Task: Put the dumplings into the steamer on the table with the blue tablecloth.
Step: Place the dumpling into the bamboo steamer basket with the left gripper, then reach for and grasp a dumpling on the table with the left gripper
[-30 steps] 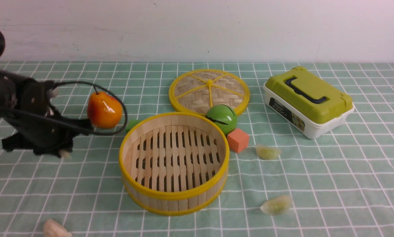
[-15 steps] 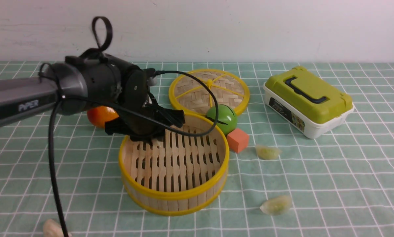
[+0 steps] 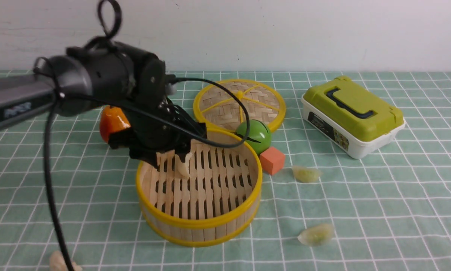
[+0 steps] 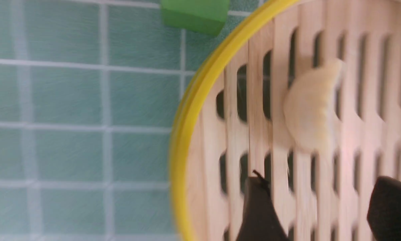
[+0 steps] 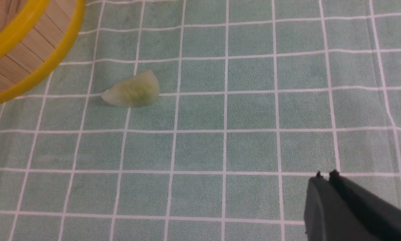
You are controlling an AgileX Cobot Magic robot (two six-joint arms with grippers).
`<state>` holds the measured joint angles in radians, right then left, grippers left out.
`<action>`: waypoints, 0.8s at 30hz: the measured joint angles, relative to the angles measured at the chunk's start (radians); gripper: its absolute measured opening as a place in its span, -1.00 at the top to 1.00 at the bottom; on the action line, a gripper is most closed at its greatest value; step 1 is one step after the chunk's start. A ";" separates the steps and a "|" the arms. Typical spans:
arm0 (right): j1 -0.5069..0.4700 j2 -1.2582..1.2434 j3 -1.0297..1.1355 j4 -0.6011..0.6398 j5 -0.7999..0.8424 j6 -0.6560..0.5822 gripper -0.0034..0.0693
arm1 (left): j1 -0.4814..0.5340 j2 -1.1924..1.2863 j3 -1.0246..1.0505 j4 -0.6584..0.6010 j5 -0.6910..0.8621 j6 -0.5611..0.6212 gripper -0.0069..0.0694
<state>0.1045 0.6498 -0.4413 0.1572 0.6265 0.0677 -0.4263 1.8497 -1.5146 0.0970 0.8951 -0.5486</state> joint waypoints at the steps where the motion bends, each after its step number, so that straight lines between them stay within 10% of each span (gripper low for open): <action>1: 0.000 0.000 0.000 0.000 0.000 0.000 0.86 | -0.001 -0.052 0.016 0.013 0.020 0.006 -0.28; 6: 0.000 0.000 0.000 0.001 0.000 0.000 0.85 | -0.001 -0.268 0.231 0.105 0.035 -0.063 -0.23; 16: 0.000 0.000 0.000 0.003 0.001 0.000 0.84 | -0.001 -0.456 0.802 0.402 -0.276 -0.774 -0.21; 24: 0.017 0.000 0.000 0.003 0.008 0.000 0.84 | -0.001 -0.337 0.806 0.463 -0.239 -0.887 -0.26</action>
<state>0.1220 0.6498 -0.4413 0.1604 0.6343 0.0677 -0.4271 1.5129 -0.7083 0.5602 0.6560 -1.4354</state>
